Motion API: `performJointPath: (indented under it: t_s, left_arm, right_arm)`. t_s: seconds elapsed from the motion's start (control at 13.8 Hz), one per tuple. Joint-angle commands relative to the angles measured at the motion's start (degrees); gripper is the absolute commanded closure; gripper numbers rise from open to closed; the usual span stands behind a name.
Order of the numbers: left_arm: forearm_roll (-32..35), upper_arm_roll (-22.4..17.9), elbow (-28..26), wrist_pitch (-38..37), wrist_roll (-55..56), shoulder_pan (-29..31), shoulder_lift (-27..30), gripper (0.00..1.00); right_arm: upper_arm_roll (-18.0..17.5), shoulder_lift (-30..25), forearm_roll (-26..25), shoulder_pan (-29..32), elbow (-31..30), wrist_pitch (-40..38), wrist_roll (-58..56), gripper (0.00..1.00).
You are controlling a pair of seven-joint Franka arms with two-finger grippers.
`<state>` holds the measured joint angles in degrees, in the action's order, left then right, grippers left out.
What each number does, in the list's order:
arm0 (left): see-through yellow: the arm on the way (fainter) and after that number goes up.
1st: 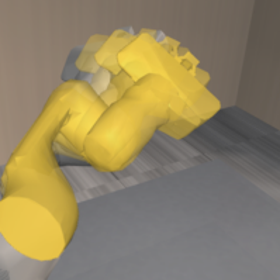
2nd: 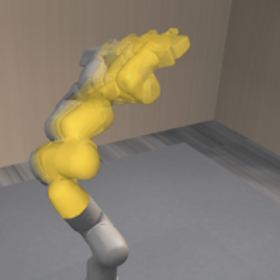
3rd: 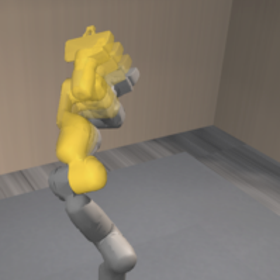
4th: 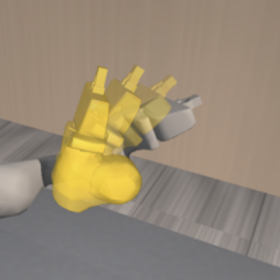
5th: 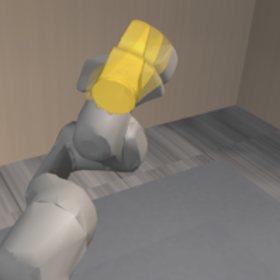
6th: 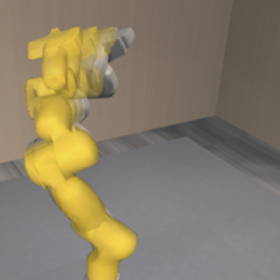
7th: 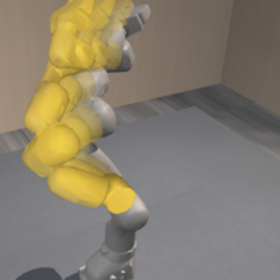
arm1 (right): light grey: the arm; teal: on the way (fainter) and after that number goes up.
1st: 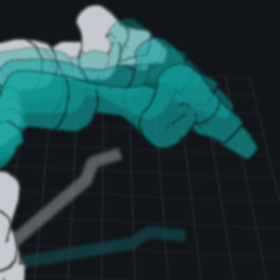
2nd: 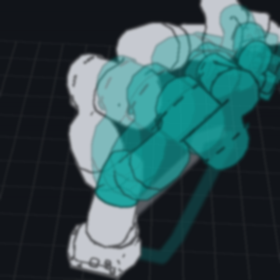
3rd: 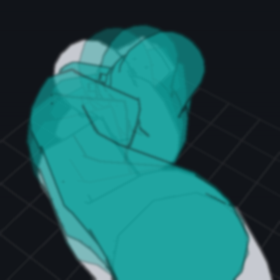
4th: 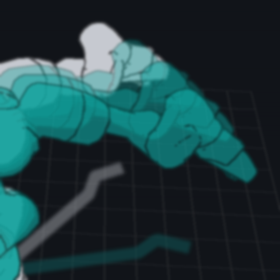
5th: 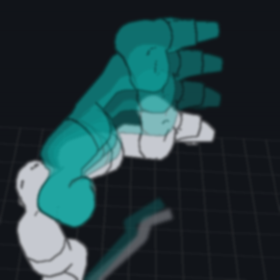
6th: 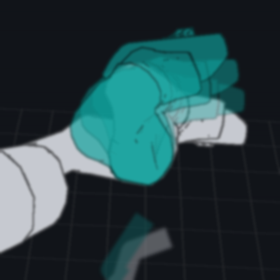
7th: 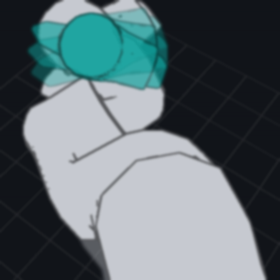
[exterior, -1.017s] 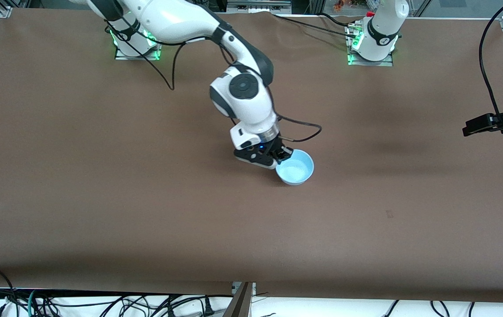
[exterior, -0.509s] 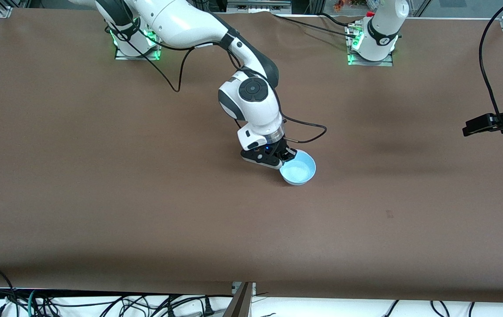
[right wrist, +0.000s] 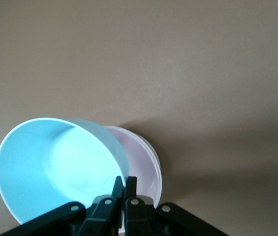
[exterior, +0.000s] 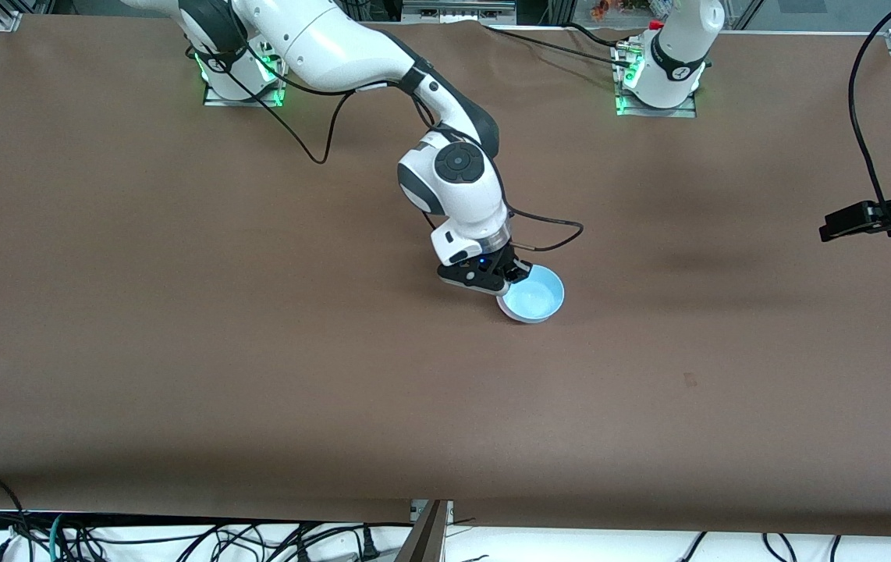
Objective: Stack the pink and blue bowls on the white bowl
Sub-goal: 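Lower the blue bowl into the pink bowl with the right gripper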
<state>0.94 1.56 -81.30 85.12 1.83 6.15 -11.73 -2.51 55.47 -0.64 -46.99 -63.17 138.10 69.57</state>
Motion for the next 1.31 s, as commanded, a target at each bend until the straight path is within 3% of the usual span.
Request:
performJointPath:
  t_s: [0.0, 1.02, 1.09, 1.24]
  left_arm:
    - [0.64, 0.20, 0.79, -0.92, -1.39, 0.36, -0.14, 0.00]
    - [0.64, 0.20, 0.79, -0.92, -1.39, 0.36, -0.14, 0.00]
    - [0.64, 0.20, 0.79, -1.01, -1.39, 0.36, -0.14, 0.00]
    - [0.64, 0.20, 0.79, -0.92, -1.39, 0.36, -0.14, 0.00]
  right_arm:
    - [0.14, 1.74, -1.03, -0.48, 2.26, 0.07, 0.57, 1.00]
    - [1.19, 4.03, -1.03, -0.04, 2.26, 0.42, -0.58, 1.00]
    - [1.19, 4.03, -1.03, -0.04, 2.26, 0.42, -0.66, 0.95]
    - [1.19, 4.03, -0.94, 0.05, 2.35, 0.42, -0.66, 0.76]
